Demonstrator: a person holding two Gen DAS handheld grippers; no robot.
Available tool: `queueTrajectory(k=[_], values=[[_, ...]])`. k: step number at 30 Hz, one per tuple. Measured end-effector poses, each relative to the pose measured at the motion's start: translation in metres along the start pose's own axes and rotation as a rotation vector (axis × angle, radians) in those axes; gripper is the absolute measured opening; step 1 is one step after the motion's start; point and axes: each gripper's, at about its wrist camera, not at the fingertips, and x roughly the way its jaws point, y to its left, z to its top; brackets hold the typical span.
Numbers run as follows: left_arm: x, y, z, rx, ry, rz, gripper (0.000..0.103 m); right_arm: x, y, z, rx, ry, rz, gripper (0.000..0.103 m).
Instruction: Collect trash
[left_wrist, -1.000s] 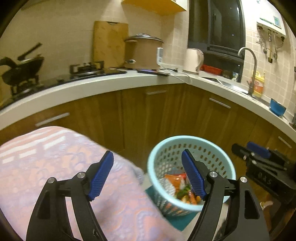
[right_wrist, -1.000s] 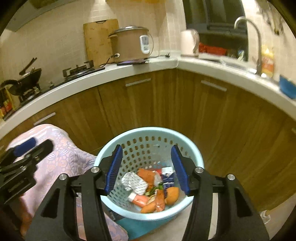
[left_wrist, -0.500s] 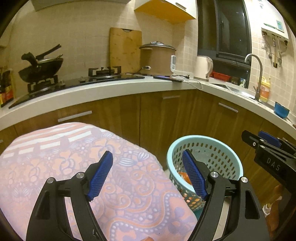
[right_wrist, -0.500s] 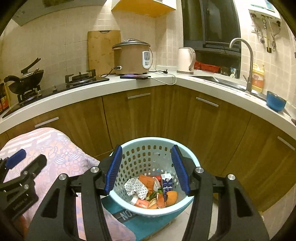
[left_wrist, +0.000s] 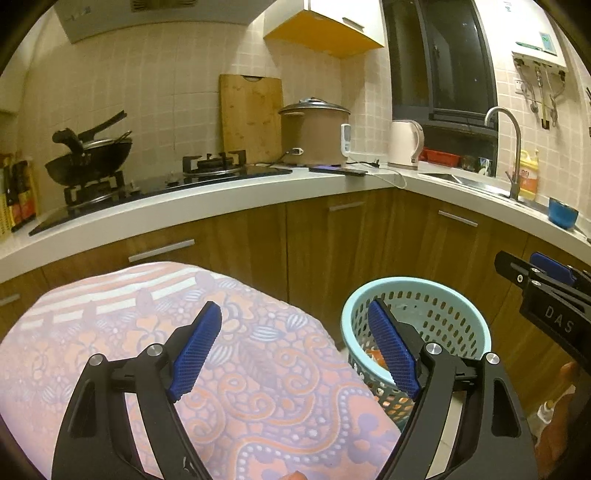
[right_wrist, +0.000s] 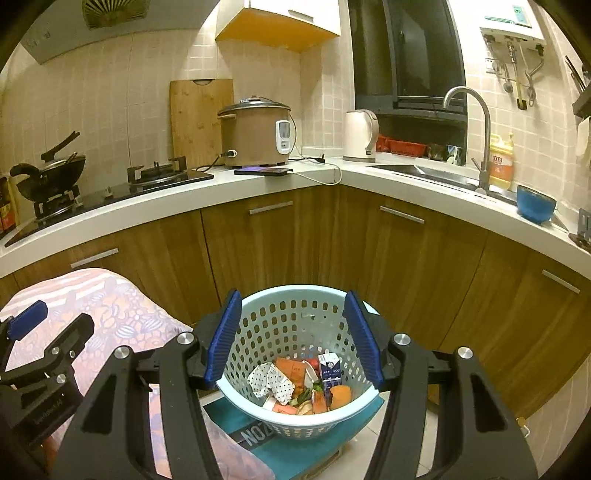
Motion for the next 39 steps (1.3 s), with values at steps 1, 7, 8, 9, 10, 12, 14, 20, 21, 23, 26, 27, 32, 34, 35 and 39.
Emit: queueTrajectory(k=[1, 7, 8, 9, 10, 12, 14, 20, 21, 23, 26, 27, 32, 34, 35, 39], values=[[0.0001, -0.0005, -0.0007, 0.003, 0.001, 0.004, 0.080, -0.0002, 0.0002, -0.0003, 0.000, 0.002, 0.004, 0.055], [0.0023, -0.0011, -0.0016, 0.007, 0.008, 0.016, 0.080, -0.0053, 0.0006, -0.0015, 0.003, -0.002, 0.015, 0.055], [0.0018, -0.0010, -0.0015, 0.007, 0.006, 0.016, 0.080, -0.0067, 0.0005, -0.0020, 0.003, -0.004, 0.016, 0.056], [0.0016, -0.0010, -0.0013, 0.006, 0.006, 0.017, 0.080, -0.0063, 0.0004, -0.0013, 0.002, -0.004, 0.017, 0.056], [0.0009, -0.0009, -0.0009, 0.004, 0.003, 0.019, 0.080, -0.0069, 0.0005, -0.0014, 0.000, -0.005, 0.017, 0.056], [-0.0016, -0.0013, 0.0000, 0.005, -0.006, 0.023, 0.080, -0.0073, 0.0013, -0.0011, -0.005, -0.007, 0.013, 0.056], [-0.0033, -0.0014, 0.0003, 0.003, -0.009, 0.020, 0.080, -0.0078, 0.0016, -0.0014, -0.006, -0.010, 0.008, 0.056], [-0.0052, 0.0005, 0.0017, -0.006, -0.007, 0.019, 0.080, -0.0057, 0.0016, -0.0015, -0.001, -0.005, 0.013, 0.056], [-0.0055, 0.0005, 0.0019, -0.009, -0.007, 0.018, 0.080, -0.0061, 0.0025, -0.0021, 0.000, -0.004, 0.011, 0.056], [-0.0051, 0.0023, 0.0024, -0.015, -0.005, 0.014, 0.080, -0.0052, 0.0024, -0.0029, 0.001, 0.000, 0.011, 0.056], [-0.0049, 0.0028, 0.0024, -0.020, -0.003, 0.012, 0.080, -0.0048, 0.0019, -0.0039, 0.005, 0.003, 0.010, 0.058], [-0.0051, 0.0025, 0.0021, -0.020, -0.003, 0.013, 0.080, -0.0049, 0.0020, -0.0041, 0.006, 0.003, 0.008, 0.058], [-0.0054, 0.0017, 0.0018, -0.018, -0.005, 0.014, 0.081, -0.0040, 0.0028, -0.0058, 0.011, 0.007, 0.008, 0.061], [-0.0055, 0.0011, 0.0018, -0.019, -0.004, 0.015, 0.081, -0.0035, 0.0024, -0.0071, 0.013, 0.009, 0.009, 0.061], [-0.0054, 0.0011, 0.0017, -0.020, -0.004, 0.015, 0.081, -0.0034, 0.0026, -0.0076, 0.013, 0.010, 0.009, 0.061], [-0.0050, 0.0006, 0.0013, -0.019, -0.002, 0.013, 0.083, -0.0035, 0.0026, -0.0077, 0.014, 0.010, 0.009, 0.061]])
